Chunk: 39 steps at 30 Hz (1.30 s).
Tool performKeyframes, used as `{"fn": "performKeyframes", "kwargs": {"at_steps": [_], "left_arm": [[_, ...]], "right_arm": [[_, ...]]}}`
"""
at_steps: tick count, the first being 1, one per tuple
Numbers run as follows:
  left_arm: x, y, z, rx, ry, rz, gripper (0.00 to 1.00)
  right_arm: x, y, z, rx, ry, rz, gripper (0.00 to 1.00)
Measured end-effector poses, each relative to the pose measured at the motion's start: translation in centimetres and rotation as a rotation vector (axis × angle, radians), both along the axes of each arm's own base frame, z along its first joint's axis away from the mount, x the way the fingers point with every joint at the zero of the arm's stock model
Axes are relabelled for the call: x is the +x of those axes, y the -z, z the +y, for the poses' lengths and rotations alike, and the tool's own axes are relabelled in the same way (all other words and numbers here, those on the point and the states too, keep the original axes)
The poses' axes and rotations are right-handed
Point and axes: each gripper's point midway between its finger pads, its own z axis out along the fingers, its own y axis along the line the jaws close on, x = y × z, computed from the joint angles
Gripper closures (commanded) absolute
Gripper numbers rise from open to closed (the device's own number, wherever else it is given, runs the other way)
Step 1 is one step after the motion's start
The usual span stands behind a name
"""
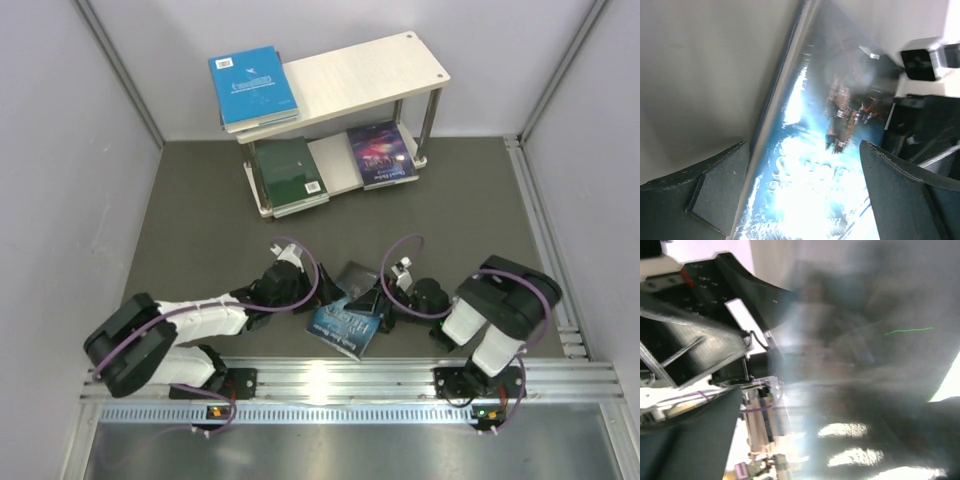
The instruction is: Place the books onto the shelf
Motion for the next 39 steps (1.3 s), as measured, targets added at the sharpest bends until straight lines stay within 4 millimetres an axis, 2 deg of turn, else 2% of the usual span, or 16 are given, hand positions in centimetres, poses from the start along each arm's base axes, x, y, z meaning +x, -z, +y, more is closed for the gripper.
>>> {"fn": "performKeyframes", "kwargs": {"at_steps": [3,5,8,9,11,12,14,19,23,27,32,36,39], "left_arm": [[-0.5,0.0,1.4,0.051,-0.020,0.009,0.04],[-0.6,0.2,1.8,0.067,-0.026,0.019,0.04],[-0.9,0.7,2.1,0.073,-0.029,0.033,0.05],[-0.9,0.8,2.0,0.066,-0.030,0.033,0.05],[-0.9,0.7,1.7,0.045,-0.030,0.035,0.05],[-1.0,0.7,1.6,0.034,-0.028,0.035,0.05],[-1.0,0.7,1.5,0.019,-0.029,0.035,0.05],[-1.0,0.6,1.8,0.024,-0.036,0.032,0.03],[-1.2,0.0,3.3,0.089,-0.048,0.008,0.01],[-0.4,-3.1,4.0,0.091,-0.061,-0.091,0.01],[0.4,-7.5,4.7,0.007,-0.087,-0.224,0.01],[0.1,-10.3,5.0,-0.110,-0.086,-0.314,0.01],[-0.7,-11.6,4.7,-0.199,-0.057,-0.361,0.01]], "right_arm": [[0.5,-0.6,-0.1,-0.034,0.018,-0.021,0.04],[0.9,-0.6,-0.2,-0.068,0.031,-0.027,0.07],[1.5,-0.3,-0.6,-0.120,0.057,-0.032,0.31],[1.6,0.0,-0.8,-0.142,0.063,-0.029,0.55],[1.8,1.2,-1.3,-0.199,0.082,-0.006,0.72],[1.8,1.5,-1.4,-0.206,0.089,0.012,0.87],[2.4,0.2,-0.7,-0.161,0.093,-0.005,1.00],[3.0,-0.3,-0.1,-0.153,0.086,-0.024,1.00],[3.0,-1.4,-0.1,-0.185,0.066,-0.064,1.00],[3.1,-4.4,-1.0,-0.204,0.052,-0.165,1.00],[2.3,-9.0,-1.1,-0.114,0.004,-0.226,1.00],[1.0,-12.6,-0.4,0.015,-0.061,-0.258,1.00],[0.0,-15.1,0.0,0.103,-0.110,-0.282,1.00]]}}
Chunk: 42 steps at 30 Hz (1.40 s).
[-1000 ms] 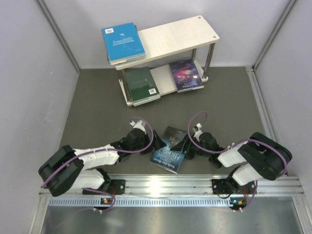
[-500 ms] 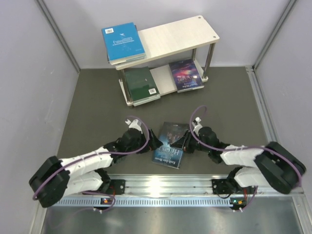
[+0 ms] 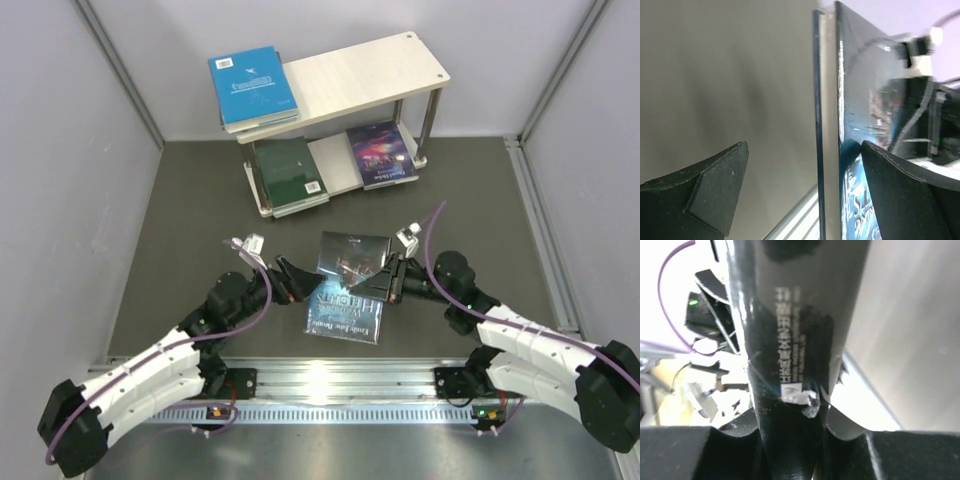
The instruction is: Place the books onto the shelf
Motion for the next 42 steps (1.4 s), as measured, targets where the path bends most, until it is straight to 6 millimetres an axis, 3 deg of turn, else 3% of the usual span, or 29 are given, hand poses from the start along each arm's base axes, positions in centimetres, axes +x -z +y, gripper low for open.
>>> {"fn": "performKeyframes", "kwargs": {"at_steps": [4,8,9,11,12,13,14,15,17,18,20,25,31,36,42], "left_arm": [[-1.0,-2.4,-1.5,-0.111,0.103,-0.058,0.08],[-2.3,-5.0,-3.4,-0.222,0.233,-0.103,0.43],[-2.6,-5.5,-3.6,-0.241,0.259,-0.115,0.62],[-3.1,-6.6,-3.9,-0.283,0.297,-0.125,0.82],[-3.2,-7.1,-4.0,-0.313,0.298,-0.102,1.00],[-3.3,-7.6,-4.0,-0.338,0.300,-0.087,1.00],[-3.4,-8.0,-4.0,-0.353,0.305,-0.086,1.00],[-3.5,-8.3,-4.0,-0.356,0.309,-0.092,1.00],[-3.6,-8.6,-3.9,-0.350,0.314,-0.119,1.00],[-3.6,-8.3,-3.8,-0.325,0.309,-0.133,1.00],[-3.2,-6.8,-3.5,-0.276,0.272,-0.094,1.00],[-3.0,-7.7,-2.0,-0.270,0.181,-0.114,1.00],[-0.4,-7.6,0.5,-0.282,-0.032,-0.109,1.00],[1.6,-5.2,2.1,-0.288,-0.178,-0.051,1.00],[2.7,-2.9,1.9,-0.275,-0.229,0.028,1.00]], "right_arm": [[-0.9,-2.3,0.3,0.082,-0.056,-0.013,1.00],[-1.3,-3.8,0.7,0.153,-0.104,-0.012,1.00],[-1.3,-4.0,0.9,0.165,-0.113,-0.007,1.00],[-1.2,-4.0,1.1,0.175,-0.123,-0.008,1.00],[-1.2,-4.2,1.1,0.183,-0.131,-0.040,1.00],[-1.2,-4.5,1.1,0.191,-0.136,-0.082,1.00],[-1.3,-4.8,1.1,0.199,-0.140,-0.118,0.91],[-1.3,-5.1,1.0,0.206,-0.144,-0.137,0.69],[-1.3,-5.2,1.1,0.205,-0.146,-0.122,0.15],[-1.2,-5.4,1.1,0.207,-0.140,-0.119,0.00],[-1.0,-6.2,1.1,0.205,-0.126,-0.150,0.00],[-0.4,-6.5,0.0,0.205,-0.026,-0.186,0.00],[-1.0,-3.4,-1.4,0.233,0.040,-0.115,0.00],[-1.0,-2.9,-1.6,0.265,0.058,-0.085,0.00],[-0.9,-3.9,-1.4,0.345,0.056,-0.095,0.02]]}}
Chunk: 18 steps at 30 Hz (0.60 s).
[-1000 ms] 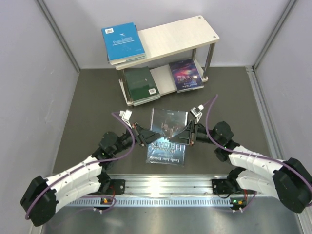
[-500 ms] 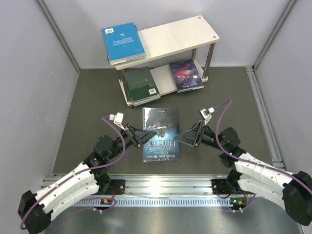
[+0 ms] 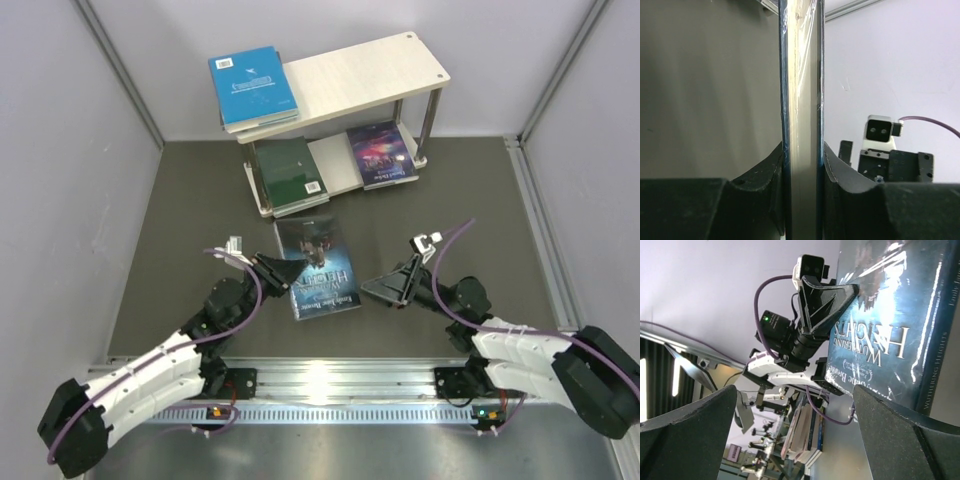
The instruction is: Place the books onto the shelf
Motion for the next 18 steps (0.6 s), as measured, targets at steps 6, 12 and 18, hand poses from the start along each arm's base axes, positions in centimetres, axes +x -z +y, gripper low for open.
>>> {"fn": "performKeyframes", "kwargs": {"at_steps": [6,12,18], "left_arm": [[0.0,-0.2,-0.1,-0.029,-0.001,0.005,1.00],[-0.8,-4.2,0.6,-0.022,0.011,-0.066,1.00],[-1.4,-7.1,1.1,-0.088,0.009,-0.138,1.00]], "right_arm": [[0.5,1.9,-0.1,-0.019,0.029,0.051,0.05],[0.4,-0.5,-2.6,-0.009,0.174,-0.080,0.00],[1.3,-0.1,-3.2,-0.068,0.253,-0.092,0.01]]}}
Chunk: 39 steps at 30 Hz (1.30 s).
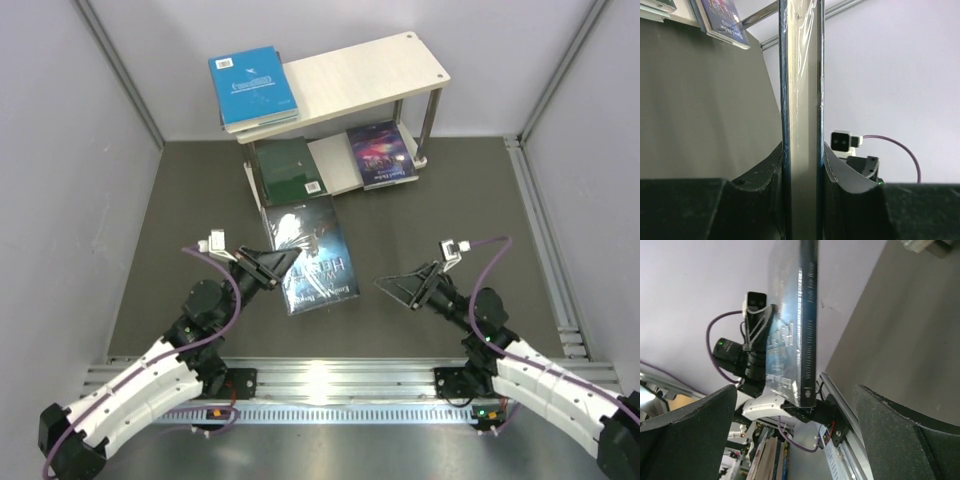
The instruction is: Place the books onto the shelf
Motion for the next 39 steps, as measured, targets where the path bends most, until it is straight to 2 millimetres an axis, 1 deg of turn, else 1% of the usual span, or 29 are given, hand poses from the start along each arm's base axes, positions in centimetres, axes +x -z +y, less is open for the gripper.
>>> {"fn": "performKeyframes", "kwargs": {"at_steps": [3,5,7,10,15,16,21,22,24,25,27,30,31,33,34,36,37,39], "left_arm": [[0.4,0.7,-0.4,-0.012,0.003,0.014,1.00],[0.8,1.8,-0.8,0.001,0.004,0.038,1.00],[1.2,3.1,-1.2,0.015,0.004,0.062,1.00],[1.5,4.3,-1.5,0.021,0.003,0.080,1.00],[2.0,4.5,-1.9,-0.020,-0.015,0.060,1.00],[2.1,4.5,-2.0,-0.026,-0.021,0.060,1.00],[2.9,5.6,-3.2,-0.032,-0.037,0.074,1.00],[3.0,5.9,-3.4,-0.027,-0.037,0.080,1.00],[3.0,6.4,-3.8,-0.019,-0.039,0.089,1.00],[3.0,6.5,-3.8,-0.021,-0.040,0.091,1.00],[3.0,6.0,-3.8,-0.039,-0.045,0.079,1.00],[2.9,4.9,-3.7,-0.079,-0.052,0.056,1.00],[2.9,4.5,-3.6,-0.093,-0.055,0.049,1.00],[2.9,4.0,-3.5,-0.121,-0.061,0.042,1.00],[2.8,3.7,-3.5,-0.136,-0.063,0.036,1.00],[2.8,3.3,-3.5,-0.155,-0.068,0.029,1.00],[2.8,3.2,-3.6,-0.162,-0.066,0.028,1.00],[2.9,3.2,-3.8,-0.183,-0.064,0.032,1.00]], "right_arm": [[0.6,2.1,0.4,-0.043,0.003,0.062,0.01],[0.8,3.4,0.7,-0.066,-0.001,0.103,0.00],[0.9,4.1,1.1,-0.073,-0.008,0.123,0.00],[0.9,3.6,1.6,-0.041,-0.027,0.113,0.00],[0.9,2.9,2.5,0.017,-0.059,0.119,0.02],[1.0,3.1,2.8,0.026,-0.069,0.133,0.02],[1.2,5.7,4.2,-0.003,-0.103,0.252,0.05],[1.2,5.8,4.4,-0.004,-0.107,0.261,0.08],[1.3,5.4,4.5,0.008,-0.110,0.258,0.10],[1.3,4.9,4.5,0.019,-0.107,0.247,0.12],[1.5,4.2,4.3,0.036,-0.096,0.231,0.16],[1.7,2.9,4.2,0.066,-0.084,0.199,0.31],[1.9,2.6,4.3,0.071,-0.082,0.193,0.39],[2.3,2.0,4.5,0.081,-0.076,0.186,0.45],[2.5,1.8,4.6,0.083,-0.074,0.186,0.51],[2.9,1.5,5.0,0.088,-0.076,0.190,0.54],[3.0,1.4,5.2,0.088,-0.077,0.191,0.59],[3.3,1.2,5.5,0.088,-0.076,0.192,0.65]]}}
